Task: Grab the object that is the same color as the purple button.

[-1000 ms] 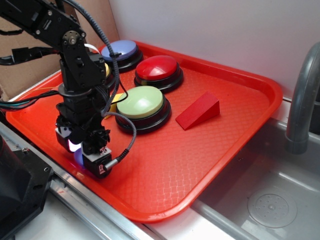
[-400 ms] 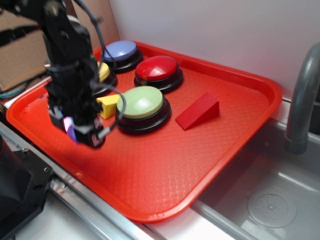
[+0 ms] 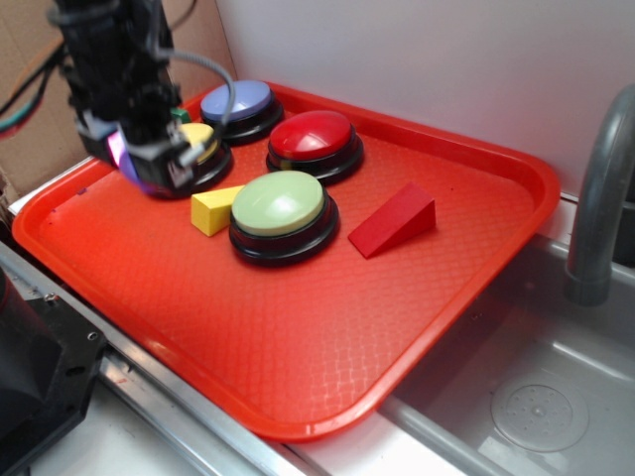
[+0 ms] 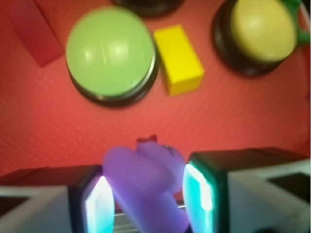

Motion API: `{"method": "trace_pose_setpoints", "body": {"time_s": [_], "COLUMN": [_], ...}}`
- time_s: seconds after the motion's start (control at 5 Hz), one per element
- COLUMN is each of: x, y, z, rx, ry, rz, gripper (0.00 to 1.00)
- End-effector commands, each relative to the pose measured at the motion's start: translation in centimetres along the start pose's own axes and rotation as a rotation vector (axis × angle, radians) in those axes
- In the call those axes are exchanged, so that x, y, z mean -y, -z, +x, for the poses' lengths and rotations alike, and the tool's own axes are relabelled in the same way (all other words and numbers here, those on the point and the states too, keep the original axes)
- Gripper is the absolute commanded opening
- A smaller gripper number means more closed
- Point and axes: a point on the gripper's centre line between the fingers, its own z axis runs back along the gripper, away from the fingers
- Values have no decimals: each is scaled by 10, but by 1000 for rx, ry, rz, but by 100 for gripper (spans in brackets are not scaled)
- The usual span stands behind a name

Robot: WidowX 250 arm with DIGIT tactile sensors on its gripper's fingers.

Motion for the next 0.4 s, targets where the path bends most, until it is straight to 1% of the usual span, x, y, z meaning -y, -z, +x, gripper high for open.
{"method": "trace_pose_setpoints", "body": {"time_s": [0.0, 0.2], "x": [-12, -10], "y": [-23, -15], "z": [19, 21], "rx": [93, 63], "ry": [37, -7], "rz": [41, 95], "gripper": [0, 8]}}
